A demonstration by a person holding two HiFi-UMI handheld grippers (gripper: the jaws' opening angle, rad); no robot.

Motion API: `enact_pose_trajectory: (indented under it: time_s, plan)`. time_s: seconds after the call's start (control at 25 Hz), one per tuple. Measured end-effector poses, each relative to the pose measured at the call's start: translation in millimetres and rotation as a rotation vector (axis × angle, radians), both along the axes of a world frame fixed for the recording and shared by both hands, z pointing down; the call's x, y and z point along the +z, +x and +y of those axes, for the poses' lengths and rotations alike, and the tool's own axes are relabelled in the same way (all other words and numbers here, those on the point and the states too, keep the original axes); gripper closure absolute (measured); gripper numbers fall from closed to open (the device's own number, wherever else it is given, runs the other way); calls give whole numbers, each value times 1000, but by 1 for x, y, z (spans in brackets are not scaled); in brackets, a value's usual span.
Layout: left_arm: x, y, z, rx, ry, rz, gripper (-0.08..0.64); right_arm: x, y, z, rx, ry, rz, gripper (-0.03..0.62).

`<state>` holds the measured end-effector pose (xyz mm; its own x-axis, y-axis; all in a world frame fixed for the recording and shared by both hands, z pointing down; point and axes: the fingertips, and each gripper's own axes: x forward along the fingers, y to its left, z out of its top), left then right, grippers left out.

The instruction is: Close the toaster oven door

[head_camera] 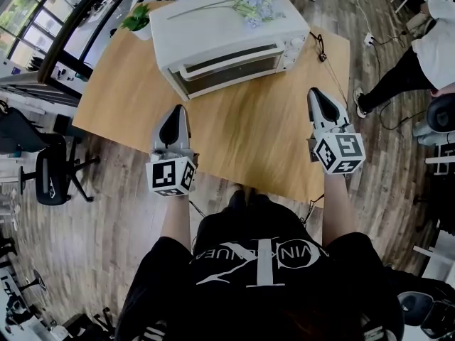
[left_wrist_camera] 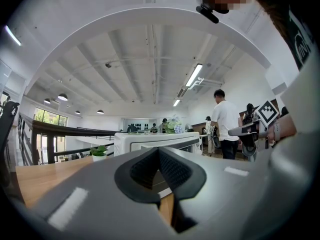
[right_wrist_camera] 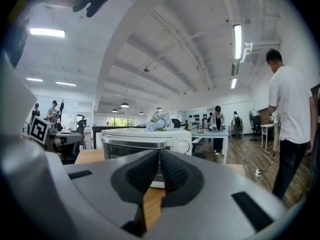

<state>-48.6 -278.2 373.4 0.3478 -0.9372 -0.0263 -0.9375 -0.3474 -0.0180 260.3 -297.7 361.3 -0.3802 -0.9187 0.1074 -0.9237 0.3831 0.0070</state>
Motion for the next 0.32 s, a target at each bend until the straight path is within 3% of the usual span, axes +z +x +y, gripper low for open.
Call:
enact_pose_trajectory:
  time_s: [0.32]
  plan:
    - [0, 0, -4, 1, 2, -2, 549, 2, 0, -3, -3, -3, -2, 571]
